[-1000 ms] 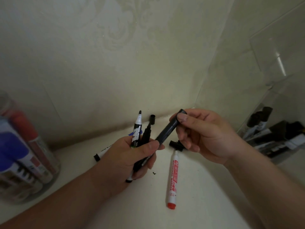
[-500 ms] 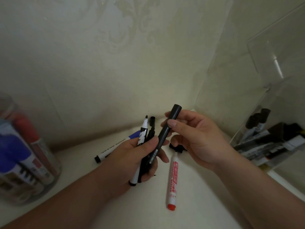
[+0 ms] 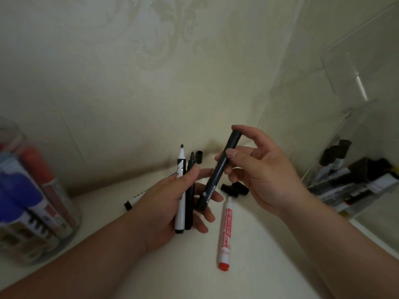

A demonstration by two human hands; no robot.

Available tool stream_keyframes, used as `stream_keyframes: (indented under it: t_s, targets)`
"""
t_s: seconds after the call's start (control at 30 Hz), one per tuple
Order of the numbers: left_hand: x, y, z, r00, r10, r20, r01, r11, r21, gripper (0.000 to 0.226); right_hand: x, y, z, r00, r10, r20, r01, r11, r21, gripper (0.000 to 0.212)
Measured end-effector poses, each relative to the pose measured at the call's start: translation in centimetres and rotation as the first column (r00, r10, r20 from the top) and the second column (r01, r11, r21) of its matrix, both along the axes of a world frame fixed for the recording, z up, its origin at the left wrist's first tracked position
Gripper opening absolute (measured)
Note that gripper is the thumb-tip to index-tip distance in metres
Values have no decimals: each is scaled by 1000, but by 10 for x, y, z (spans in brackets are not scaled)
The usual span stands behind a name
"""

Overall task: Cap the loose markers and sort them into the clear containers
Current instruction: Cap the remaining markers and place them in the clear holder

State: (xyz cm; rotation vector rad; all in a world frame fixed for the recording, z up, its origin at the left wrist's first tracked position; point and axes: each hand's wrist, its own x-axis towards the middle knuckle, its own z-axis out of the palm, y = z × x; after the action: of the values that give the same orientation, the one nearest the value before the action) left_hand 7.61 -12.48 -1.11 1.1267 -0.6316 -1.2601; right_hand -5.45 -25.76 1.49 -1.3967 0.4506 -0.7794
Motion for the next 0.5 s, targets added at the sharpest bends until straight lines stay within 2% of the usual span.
stream_keyframes:
  t_s: [0.2,0.33,0.4,0.5]
  targets:
    - [-14,-11,7,982,107,156,-109,994,3,47,-4,6,14,994,-104,-16,97,968,-230,32]
    - [-19,-11,10,962,136,235,-132,991,-33,39,-26,7,46,977,-211,-5,194,908,-371,28]
    - [-19,-11,9,941,146,307,-137,989,-52,41,-48,5,67,946,-317,62,308,827,-469,28]
    - [-17,-10,3,910,130,395,-118,991,-56,62,-93,8,100,820,-515,251,553,599,-579,28]
